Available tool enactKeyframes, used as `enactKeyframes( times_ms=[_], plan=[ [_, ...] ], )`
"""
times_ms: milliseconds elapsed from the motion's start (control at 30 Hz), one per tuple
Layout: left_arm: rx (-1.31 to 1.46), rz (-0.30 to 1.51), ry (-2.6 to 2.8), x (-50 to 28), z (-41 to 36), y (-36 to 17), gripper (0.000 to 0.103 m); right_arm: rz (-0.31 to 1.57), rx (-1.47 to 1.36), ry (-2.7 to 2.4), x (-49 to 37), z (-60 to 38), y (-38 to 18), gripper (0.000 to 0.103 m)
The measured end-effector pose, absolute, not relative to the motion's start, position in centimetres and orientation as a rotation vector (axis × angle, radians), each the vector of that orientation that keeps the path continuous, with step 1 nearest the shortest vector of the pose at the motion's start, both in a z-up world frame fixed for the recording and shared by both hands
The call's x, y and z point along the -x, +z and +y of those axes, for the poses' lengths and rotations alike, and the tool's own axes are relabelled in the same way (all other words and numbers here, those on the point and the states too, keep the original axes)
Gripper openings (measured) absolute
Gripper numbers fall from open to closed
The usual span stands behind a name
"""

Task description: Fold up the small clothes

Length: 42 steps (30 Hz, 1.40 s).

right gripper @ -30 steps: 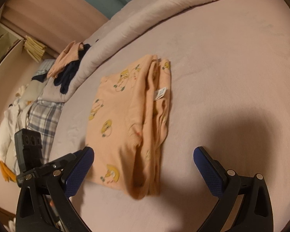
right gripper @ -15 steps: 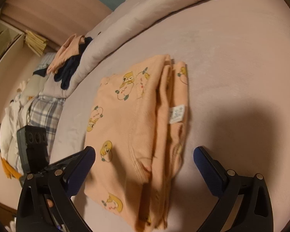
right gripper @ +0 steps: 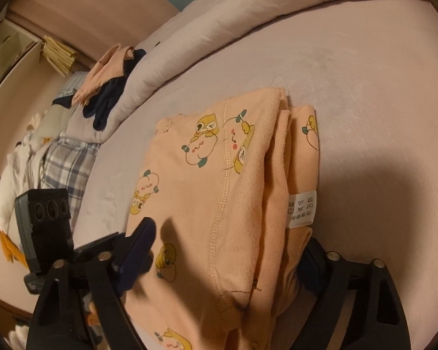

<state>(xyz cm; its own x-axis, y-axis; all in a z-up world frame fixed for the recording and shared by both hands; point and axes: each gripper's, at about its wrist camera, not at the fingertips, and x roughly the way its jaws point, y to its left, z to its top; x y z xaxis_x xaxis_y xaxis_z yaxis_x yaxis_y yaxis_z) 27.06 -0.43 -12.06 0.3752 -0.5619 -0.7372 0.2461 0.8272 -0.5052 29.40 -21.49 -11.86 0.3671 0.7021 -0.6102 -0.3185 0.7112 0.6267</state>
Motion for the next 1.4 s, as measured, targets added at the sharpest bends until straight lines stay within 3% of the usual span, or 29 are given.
enactKeyframes(
  times_ms=[200, 600, 933, 1400],
  plan=[
    [0.338, 1.074, -0.508, -27.6, -0.7, -12.2, 0.07, 0.99, -0.411, 0.66, -29.3, -21.7, -11.9, 0.064],
    [0.35, 1.09, -0.46, -28.0, -0.3, -12.2, 0.046, 0.953, -0.29, 0.593, -28.5, -19.8, -11.3, 0.038],
    [0.35, 1.065, -0.424, -27.5, -0.4, -11.5, 0.031, 0.865, -0.188, 0.552, -27.2, -18.6, -10.1, 0.03],
    [0.269, 1.015, -0.415, -24.1, -0.3, -9.7, 0.028, 0.793, -0.086, 0.566, -24.1, -17.3, -8.5, 0.029]
  ],
)
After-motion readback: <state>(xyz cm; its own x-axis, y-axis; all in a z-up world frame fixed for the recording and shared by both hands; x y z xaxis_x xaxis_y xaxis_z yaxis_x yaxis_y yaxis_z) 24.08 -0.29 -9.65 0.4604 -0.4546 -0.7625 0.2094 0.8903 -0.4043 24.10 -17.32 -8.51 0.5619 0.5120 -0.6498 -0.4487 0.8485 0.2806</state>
